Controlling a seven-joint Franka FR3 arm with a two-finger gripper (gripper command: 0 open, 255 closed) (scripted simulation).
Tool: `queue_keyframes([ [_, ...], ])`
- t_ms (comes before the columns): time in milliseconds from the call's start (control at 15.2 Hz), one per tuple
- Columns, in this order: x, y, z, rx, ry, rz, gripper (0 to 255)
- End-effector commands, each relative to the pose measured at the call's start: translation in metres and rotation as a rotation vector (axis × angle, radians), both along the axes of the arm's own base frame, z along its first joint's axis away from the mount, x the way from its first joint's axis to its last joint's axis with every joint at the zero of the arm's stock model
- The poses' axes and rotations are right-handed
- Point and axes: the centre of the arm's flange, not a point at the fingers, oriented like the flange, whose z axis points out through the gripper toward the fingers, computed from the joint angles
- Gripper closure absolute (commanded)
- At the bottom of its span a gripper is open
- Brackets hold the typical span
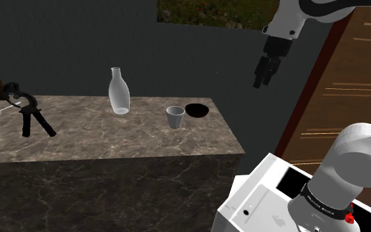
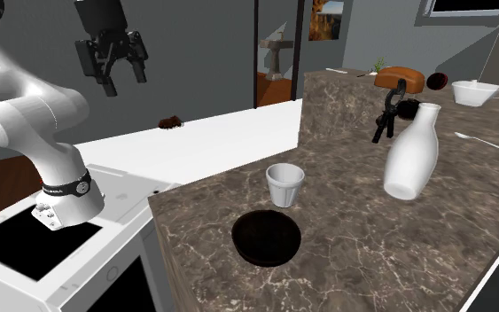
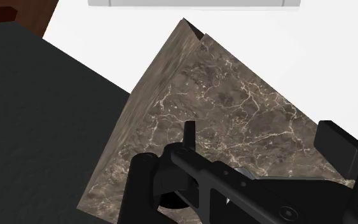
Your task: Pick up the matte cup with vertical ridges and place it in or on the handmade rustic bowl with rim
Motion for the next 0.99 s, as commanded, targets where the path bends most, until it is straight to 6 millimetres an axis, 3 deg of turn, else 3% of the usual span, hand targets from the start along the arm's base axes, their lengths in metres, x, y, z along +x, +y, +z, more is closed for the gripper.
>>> queue_keyframes([
  [0,0.0,0.0,0.0,0.0,0.0,0.0,0],
  [924,0.152,0.026,-0.098,0.048,-0.014,-0.027,0],
])
